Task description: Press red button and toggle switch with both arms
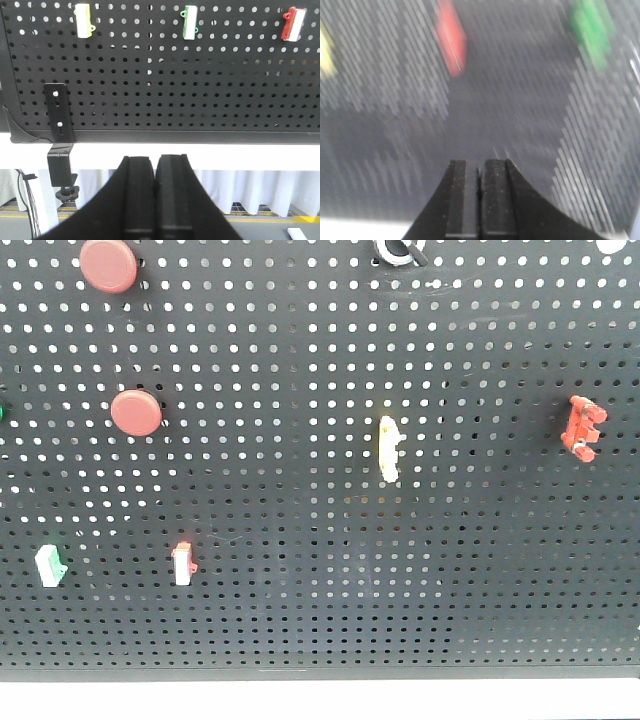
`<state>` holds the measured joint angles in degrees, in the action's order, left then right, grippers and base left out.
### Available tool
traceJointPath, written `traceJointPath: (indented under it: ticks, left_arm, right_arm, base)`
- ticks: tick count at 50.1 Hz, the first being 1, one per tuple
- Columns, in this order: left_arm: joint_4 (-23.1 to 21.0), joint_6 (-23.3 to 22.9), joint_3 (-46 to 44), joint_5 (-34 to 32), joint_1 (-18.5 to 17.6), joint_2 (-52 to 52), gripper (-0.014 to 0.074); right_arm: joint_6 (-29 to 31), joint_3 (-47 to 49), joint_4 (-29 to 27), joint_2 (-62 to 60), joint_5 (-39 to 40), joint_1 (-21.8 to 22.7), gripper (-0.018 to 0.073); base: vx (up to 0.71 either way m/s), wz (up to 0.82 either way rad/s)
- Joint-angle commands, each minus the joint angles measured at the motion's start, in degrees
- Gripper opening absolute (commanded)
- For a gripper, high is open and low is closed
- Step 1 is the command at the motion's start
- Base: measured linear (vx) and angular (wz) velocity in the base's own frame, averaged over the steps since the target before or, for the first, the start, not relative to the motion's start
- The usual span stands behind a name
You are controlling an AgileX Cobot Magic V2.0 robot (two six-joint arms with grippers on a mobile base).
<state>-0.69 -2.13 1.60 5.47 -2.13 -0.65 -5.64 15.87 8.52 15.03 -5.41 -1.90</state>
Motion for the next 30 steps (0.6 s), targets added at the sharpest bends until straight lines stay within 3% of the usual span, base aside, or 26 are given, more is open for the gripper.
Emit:
traceJointPath:
  ticks: [1,9,13,30]
  left_arm:
    - [-0.56,-0.44,1.5,-4.81,0.1,0.29,0.0002]
    - [-0.56,-0.44,1.5,-4.9,0.1,0.35,0.0002]
    - [-0.56,-0.44,1.5,-4.73,0.1,0.13,0.0002]
    - [-0.56,-0.44,1.5,-4.83,0.1,0.5,0.0002]
  right_arm:
    - [0.51,-6.14,-0.27,-7.15,3.6,2.89,-0.0003]
    - [0.51,-18.75,-1.63,-16.9,6.84,4.1,-0.0003]
    - [0.99,-17.93,-1.33,-16.15,-1.31,2.79,-0.0003]
    - [0.72,-18.26,-1.5,-16.52,-2.28,0.91,-0.0003]
  base:
    - [0.0,0.0]
    - [0.0,0.0]
    - [0.0,-0.01]
    - [0.0,0.0]
